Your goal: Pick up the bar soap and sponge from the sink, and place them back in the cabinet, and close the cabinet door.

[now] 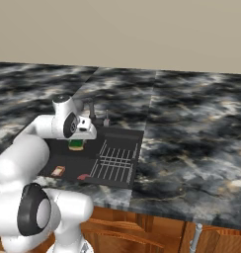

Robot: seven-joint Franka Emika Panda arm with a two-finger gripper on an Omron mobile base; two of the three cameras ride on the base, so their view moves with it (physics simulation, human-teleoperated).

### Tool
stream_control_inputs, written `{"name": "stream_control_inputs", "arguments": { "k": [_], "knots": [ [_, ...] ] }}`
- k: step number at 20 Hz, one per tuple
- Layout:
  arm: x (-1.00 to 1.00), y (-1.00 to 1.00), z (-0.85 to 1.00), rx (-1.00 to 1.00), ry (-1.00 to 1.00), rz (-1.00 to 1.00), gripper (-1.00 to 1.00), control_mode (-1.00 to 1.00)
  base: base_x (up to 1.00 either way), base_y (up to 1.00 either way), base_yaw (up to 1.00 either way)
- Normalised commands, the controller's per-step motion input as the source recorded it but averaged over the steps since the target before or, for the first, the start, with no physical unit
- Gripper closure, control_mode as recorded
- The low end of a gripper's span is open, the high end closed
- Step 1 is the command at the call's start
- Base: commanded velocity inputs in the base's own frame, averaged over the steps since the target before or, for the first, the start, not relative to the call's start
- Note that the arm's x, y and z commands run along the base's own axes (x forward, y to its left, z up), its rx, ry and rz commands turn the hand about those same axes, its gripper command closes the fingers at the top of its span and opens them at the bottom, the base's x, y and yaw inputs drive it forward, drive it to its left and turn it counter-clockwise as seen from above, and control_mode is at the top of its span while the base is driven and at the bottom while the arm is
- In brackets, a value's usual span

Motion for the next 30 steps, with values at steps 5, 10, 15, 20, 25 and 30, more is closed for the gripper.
{"name": "stream_control_inputs", "arguments": {
  "k": [5, 10, 15, 20, 25, 30],
  "knots": [
    [-0.45, -0.18, 0.05, 0.00, 0.00, 0.00, 1.00, -1.00, 0.00, 0.00, 0.00],
    [-0.28, -0.23, 0.06, 0.00, 0.01, 0.00, 1.00, -1.00, 0.00, 0.00, 0.00],
    [-0.18, -0.20, 0.17, 0.00, 0.00, -0.01, 1.00, -1.00, 0.00, 0.00, 0.00],
    [-0.04, -0.09, 0.14, 0.00, 0.03, -0.03, 1.00, -1.00, 0.00, 0.00, 0.00],
    [-0.04, -0.05, 0.20, 0.00, 0.03, -0.03, 1.00, -1.00, 0.00, 0.00, 0.00],
    [-0.01, -0.06, 0.39, 0.00, 0.00, -0.03, 1.00, -1.00, 0.00, 0.00, 0.00]
  ]
}}
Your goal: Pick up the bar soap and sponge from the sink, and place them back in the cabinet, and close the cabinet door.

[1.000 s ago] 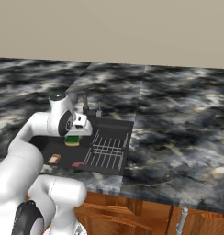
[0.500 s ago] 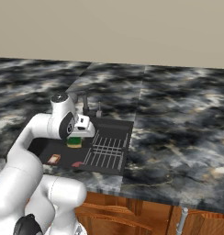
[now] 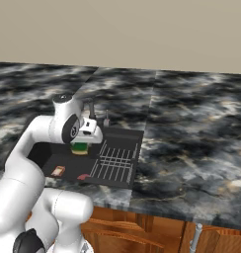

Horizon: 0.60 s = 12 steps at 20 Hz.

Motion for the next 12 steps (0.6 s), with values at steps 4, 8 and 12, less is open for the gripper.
{"name": "stream_control_inputs", "arguments": {
  "k": [4, 8, 12],
  "knots": [
    [-0.10, -0.15, 0.40, 0.01, 0.00, 0.00, 1.00, -1.00, 0.00, 0.00, 0.00],
    [-0.08, -0.09, 0.39, 0.01, 0.00, 0.00, 1.00, -1.00, 0.00, 0.00, 0.00],
    [-0.14, 0.00, 0.39, 0.00, 0.00, 0.00, 1.00, -1.00, 0.00, 0.00, 0.00]
  ]
}}
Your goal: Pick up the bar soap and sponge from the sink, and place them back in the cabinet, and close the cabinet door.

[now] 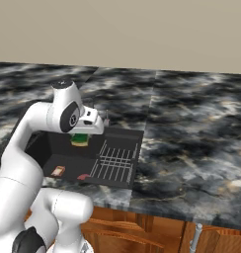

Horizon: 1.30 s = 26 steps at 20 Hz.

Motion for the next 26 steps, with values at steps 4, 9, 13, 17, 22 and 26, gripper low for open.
{"name": "stream_control_inputs", "arguments": {
  "k": [4, 9, 13, 17, 22, 26],
  "knots": [
    [-0.15, -0.02, 0.42, 0.00, 0.00, 0.00, 1.00, -1.00, 0.00, 0.00, 0.00],
    [-0.16, -0.13, 0.30, 0.00, 0.00, -0.04, 1.00, -1.00, 0.00, 0.00, 0.00],
    [-0.12, -0.27, 0.04, 0.01, 0.00, -0.01, 1.00, -1.00, 0.00, 0.00, 0.00],
    [-0.20, -0.21, 0.05, 0.02, 0.00, 0.00, 1.00, -1.00, 0.00, 0.00, 0.00],
    [-0.38, -0.09, 0.15, 0.00, 0.00, -0.05, 1.00, -1.00, 0.00, 0.00, 0.00],
    [-0.34, -0.01, 0.18, 0.00, 0.00, -0.02, 1.00, -1.00, 0.00, 0.00, 0.00]
  ]
}}
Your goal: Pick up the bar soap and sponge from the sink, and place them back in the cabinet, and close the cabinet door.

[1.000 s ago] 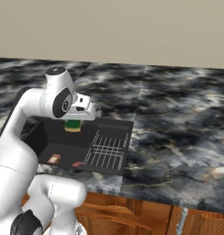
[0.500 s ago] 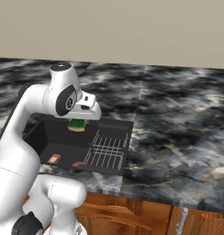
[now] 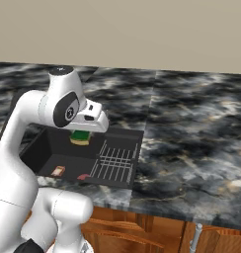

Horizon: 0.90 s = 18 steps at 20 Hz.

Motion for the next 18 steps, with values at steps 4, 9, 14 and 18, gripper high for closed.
{"name": "stream_control_inputs", "arguments": {
  "k": [4, 9, 14, 18],
  "knots": [
    [-0.10, 0.00, 0.06, 0.00, 0.00, 0.00, 1.00, -1.00, 0.00, 0.00, 0.00],
    [-0.03, 0.00, 0.01, 0.00, 0.00, 0.00, 1.00, 1.00, -0.18, -0.13, -0.07],
    [0.00, 0.00, 0.00, 0.00, 0.00, 0.00, 1.00, 1.00, -0.11, -0.12, -0.40],
    [0.00, 0.00, 0.00, 0.00, 0.00, 0.00, 1.00, 1.00, -0.11, -0.05, -0.51]
  ]
}}
